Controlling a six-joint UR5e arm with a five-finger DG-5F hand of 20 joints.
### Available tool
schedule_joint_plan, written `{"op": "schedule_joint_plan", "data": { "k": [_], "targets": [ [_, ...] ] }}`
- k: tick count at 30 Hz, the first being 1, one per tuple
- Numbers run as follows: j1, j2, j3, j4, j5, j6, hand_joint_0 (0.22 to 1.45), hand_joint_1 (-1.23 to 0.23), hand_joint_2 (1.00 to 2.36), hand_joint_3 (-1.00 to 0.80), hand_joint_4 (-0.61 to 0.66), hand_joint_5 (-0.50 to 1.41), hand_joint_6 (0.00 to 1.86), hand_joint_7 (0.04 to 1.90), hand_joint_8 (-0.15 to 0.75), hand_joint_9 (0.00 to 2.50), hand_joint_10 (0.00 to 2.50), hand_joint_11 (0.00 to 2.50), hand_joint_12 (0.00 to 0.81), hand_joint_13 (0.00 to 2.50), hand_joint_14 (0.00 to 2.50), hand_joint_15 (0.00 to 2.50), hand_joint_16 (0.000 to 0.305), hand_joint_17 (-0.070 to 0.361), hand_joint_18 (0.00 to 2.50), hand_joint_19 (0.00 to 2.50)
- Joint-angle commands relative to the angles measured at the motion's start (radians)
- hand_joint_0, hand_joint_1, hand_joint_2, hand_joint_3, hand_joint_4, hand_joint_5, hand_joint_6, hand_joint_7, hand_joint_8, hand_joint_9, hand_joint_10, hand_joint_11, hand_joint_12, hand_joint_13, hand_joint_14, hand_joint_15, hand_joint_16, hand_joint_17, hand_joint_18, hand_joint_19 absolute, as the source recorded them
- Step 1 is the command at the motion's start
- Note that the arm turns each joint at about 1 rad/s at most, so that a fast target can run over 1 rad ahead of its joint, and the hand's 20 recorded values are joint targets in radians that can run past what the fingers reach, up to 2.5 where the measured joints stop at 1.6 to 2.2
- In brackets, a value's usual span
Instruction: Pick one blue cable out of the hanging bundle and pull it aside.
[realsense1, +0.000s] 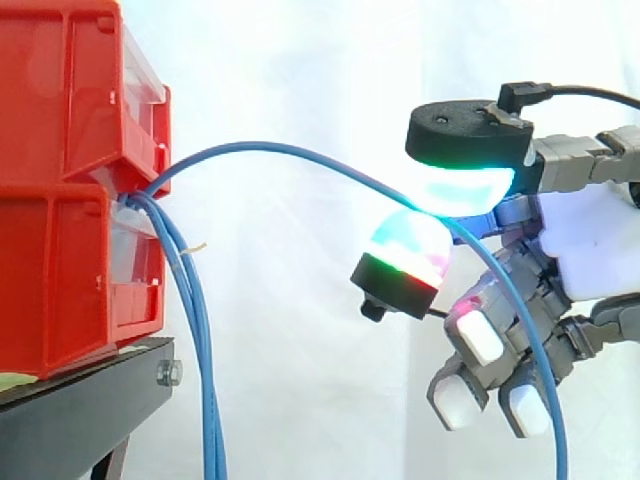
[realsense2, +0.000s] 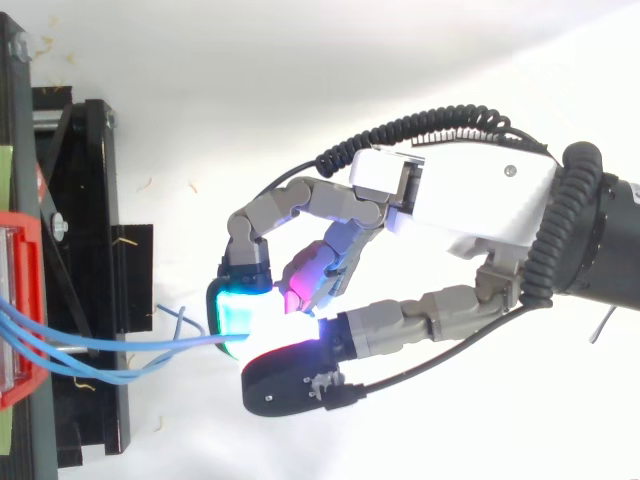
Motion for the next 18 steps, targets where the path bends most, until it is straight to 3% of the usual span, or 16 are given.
{"op": "schedule_joint_plan", "data": {
  "k": [1,18],
  "targets": [
    [0.0,0.0,0.0,0.0,0.0,0.0,0.54,-0.77,1.05,0.07,-0.05,-0.05,0.89,1.27,0.396,1.14,0.01,0.53,0.439,0.88,0.01,0.42,0.069,0.155,1.04,0.38],
    [0.0,0.0,-0.001,0.0,0.0,0.0,0.55,-0.78,1.03,0.07,-0.05,-0.05,0.89,1.27,0.396,1.14,0.01,0.53,0.441,0.87,0.01,0.43,0.069,0.155,1.04,0.39]
  ]
}}
